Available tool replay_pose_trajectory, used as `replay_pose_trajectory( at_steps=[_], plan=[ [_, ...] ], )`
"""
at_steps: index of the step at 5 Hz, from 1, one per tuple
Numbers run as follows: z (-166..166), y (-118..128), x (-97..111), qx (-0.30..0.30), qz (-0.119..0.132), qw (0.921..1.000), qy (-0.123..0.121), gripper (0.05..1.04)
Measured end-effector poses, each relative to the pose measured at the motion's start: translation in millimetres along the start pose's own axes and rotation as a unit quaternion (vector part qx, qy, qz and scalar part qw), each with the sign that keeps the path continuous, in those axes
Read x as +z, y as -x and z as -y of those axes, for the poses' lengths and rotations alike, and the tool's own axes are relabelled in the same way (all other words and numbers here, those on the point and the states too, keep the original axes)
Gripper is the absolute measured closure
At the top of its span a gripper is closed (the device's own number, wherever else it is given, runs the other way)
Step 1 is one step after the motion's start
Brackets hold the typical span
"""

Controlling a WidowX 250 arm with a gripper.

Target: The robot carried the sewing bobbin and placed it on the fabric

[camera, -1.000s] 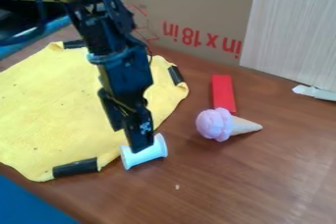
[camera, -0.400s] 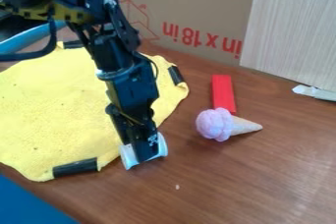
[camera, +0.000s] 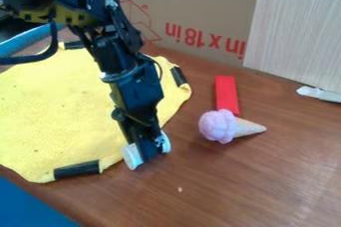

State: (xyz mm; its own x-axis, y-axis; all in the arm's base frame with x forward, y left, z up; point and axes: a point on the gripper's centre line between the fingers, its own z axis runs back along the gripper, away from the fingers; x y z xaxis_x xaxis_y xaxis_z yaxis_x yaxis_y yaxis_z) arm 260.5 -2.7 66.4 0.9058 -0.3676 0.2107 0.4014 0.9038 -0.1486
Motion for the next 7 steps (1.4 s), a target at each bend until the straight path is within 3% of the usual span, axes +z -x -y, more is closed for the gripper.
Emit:
replay_pose_trajectory(
  at_steps=[1, 2, 4, 5, 6, 7],
  plan=[
    [3, 0, -1, -0.002, -0.001, 1.0000, 0.004, 0.638],
    [14, 4, 0, -0.004, -0.012, 0.9990, 0.043, 0.638],
    [-16, -13, 37, 0.073, 0.059, 0.9910, 0.096, 0.638],
    [-59, -21, 43, 0.166, 0.066, 0.9798, 0.090, 0.638],
    [-97, -29, 44, 0.280, 0.063, 0.9572, 0.037, 0.638],
    [-120, -34, 44, 0.369, 0.069, 0.9268, -0.008, 0.638]
  ],
)
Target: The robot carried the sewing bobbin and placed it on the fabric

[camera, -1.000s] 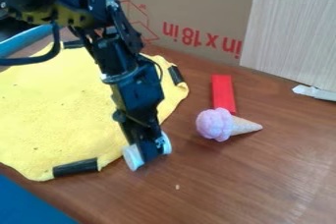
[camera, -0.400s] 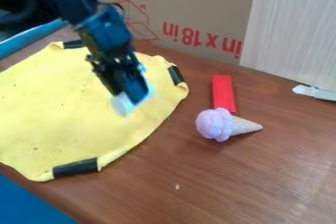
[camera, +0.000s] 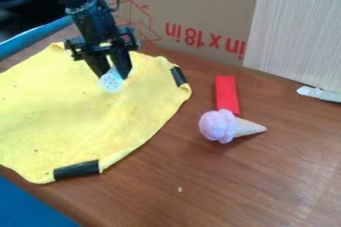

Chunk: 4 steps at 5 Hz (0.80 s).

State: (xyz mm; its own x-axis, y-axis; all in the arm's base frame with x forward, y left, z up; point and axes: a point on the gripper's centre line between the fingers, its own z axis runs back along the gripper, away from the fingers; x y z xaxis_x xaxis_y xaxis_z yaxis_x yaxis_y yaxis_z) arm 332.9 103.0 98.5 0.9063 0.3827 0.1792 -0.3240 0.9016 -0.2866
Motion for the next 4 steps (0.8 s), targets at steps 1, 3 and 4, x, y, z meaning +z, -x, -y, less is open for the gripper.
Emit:
replay_pose_trajectory(
  at_steps=[1, 3, 4],
  plan=[
    [-4, -9, -1, 0.040, 0.005, 0.9991, -0.011, 0.638],
    [-18, -26, 9, 0.110, 0.043, 0.9903, -0.073, 0.638],
    [-29, -38, 7, 0.131, 0.037, 0.9878, -0.077, 0.638]
  ],
)
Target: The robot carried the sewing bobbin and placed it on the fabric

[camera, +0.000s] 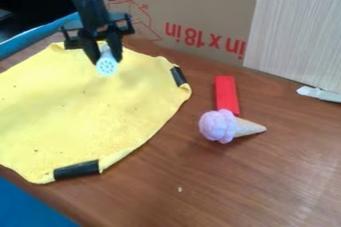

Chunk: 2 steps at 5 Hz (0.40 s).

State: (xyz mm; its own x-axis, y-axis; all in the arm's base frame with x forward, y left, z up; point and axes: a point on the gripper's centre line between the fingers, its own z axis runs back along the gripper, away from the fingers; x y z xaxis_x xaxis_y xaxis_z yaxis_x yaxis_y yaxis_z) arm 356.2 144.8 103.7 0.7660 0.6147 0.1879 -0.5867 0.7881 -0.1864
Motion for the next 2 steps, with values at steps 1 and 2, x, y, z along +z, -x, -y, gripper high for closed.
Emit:
replay_pose_trajectory(
  at_steps=[1, 2],
  plan=[
    [-13, -20, 3, 0.029, 0.013, 0.9995, -0.007, 0.638],
    [-27, -42, -14, 0.037, 0.012, 0.9984, -0.043, 0.638]
  ],
)
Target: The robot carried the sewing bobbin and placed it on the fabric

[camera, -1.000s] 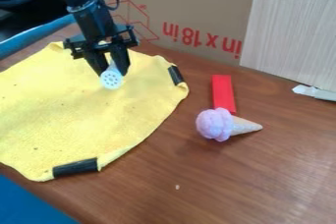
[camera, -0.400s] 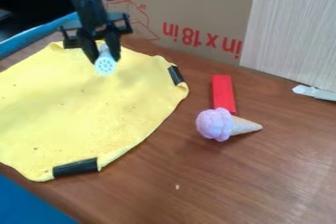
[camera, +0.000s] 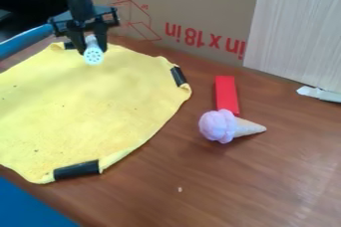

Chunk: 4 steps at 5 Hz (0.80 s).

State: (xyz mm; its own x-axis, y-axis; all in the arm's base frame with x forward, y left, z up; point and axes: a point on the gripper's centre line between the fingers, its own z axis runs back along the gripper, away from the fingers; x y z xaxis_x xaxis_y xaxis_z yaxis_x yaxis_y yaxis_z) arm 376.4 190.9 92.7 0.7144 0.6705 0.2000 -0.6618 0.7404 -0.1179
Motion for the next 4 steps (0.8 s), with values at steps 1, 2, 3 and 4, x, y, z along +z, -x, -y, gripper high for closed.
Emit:
replay_pose_trajectory(
  at_steps=[1, 2, 3, 4],
  plan=[
    [-5, -14, 4, 0.011, 0.018, 0.9997, -0.011, 0.638],
    [-19, -23, -5, 0.029, 0.013, 0.9992, -0.024, 0.638],
    [-24, -25, -7, 0.030, 0.018, 0.9986, -0.040, 0.638],
    [-28, -25, -11, 0.034, 0.012, 0.9980, -0.051, 0.569]
  ],
)
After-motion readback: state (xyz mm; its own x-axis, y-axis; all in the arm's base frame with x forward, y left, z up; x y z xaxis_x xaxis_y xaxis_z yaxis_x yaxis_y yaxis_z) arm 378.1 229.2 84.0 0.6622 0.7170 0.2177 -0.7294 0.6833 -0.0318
